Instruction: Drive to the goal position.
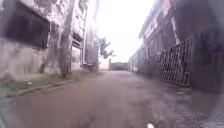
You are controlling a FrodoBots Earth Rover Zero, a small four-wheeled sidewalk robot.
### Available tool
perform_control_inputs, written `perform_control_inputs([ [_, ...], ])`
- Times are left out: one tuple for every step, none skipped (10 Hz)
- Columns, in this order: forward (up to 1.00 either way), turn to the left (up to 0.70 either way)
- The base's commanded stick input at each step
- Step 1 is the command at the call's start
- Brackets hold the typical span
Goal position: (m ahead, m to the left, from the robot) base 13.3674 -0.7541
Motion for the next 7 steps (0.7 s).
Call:
perform_control_inputs([
  [1.0,0.0],
  [1.0,-0.16],
  [1.0,-0.29],
  [1.0,-0.4],
  [1.0,-0.14],
  [1.0,0.0],
  [1.0,0.0],
])
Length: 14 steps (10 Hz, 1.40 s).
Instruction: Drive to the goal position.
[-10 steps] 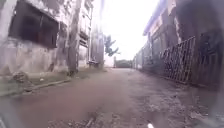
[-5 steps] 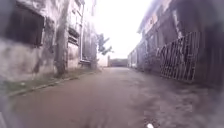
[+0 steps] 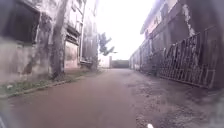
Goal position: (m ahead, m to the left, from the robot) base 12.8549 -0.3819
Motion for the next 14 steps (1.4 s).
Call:
perform_control_inputs([
  [1.0,0.0],
  [1.0,0.0],
  [1.0,0.0],
  [1.0,0.0],
  [1.0,0.0],
  [1.0,0.0],
  [1.0,0.0],
  [1.0,0.0],
  [1.0,0.0],
  [1.0,0.0],
  [1.0,0.0],
  [1.0,0.0],
  [1.0,0.0],
  [1.0,0.0],
])
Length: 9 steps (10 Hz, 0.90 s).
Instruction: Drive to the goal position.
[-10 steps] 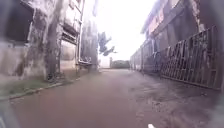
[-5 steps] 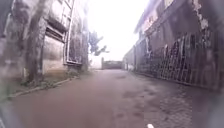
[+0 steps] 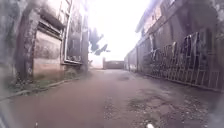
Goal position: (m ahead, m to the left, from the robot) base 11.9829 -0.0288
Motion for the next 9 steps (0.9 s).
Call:
perform_control_inputs([
  [1.0,0.0],
  [1.0,0.0],
  [1.0,0.0],
  [1.0,0.0],
  [1.0,0.0],
  [1.0,0.0],
  [1.0,0.0],
  [1.0,0.0],
  [1.0,0.0],
])
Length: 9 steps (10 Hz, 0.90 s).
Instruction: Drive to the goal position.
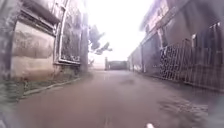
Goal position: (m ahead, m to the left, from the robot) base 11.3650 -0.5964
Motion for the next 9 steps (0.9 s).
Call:
perform_control_inputs([
  [1.0,0.0],
  [1.0,0.0],
  [1.0,0.0],
  [1.0,0.0],
  [1.0,0.0],
  [1.0,0.0],
  [1.0,0.0],
  [1.0,0.0],
  [1.0,0.0],
])
